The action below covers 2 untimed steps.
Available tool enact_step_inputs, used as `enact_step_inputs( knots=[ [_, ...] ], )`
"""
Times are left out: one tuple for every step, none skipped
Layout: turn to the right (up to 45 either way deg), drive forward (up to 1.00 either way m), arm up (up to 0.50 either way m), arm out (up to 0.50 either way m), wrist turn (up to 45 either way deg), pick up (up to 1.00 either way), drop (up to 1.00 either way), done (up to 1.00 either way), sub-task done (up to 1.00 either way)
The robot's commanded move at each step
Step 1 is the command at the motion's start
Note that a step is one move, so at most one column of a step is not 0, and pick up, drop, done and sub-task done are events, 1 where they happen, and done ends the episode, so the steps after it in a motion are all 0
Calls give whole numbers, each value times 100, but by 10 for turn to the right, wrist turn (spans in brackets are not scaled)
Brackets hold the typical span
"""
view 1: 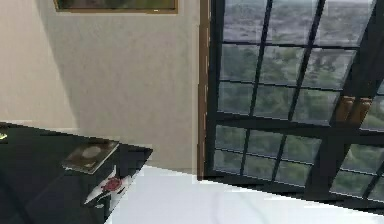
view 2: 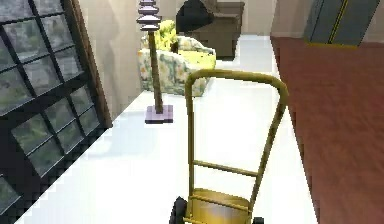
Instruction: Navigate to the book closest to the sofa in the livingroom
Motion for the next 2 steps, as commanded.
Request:
enact_step_inputs(
  knots=[
    [360,0,0,0,0,0,0,0,0],
    [0,5,0,0,0,0,0,0,0]
  ],
)
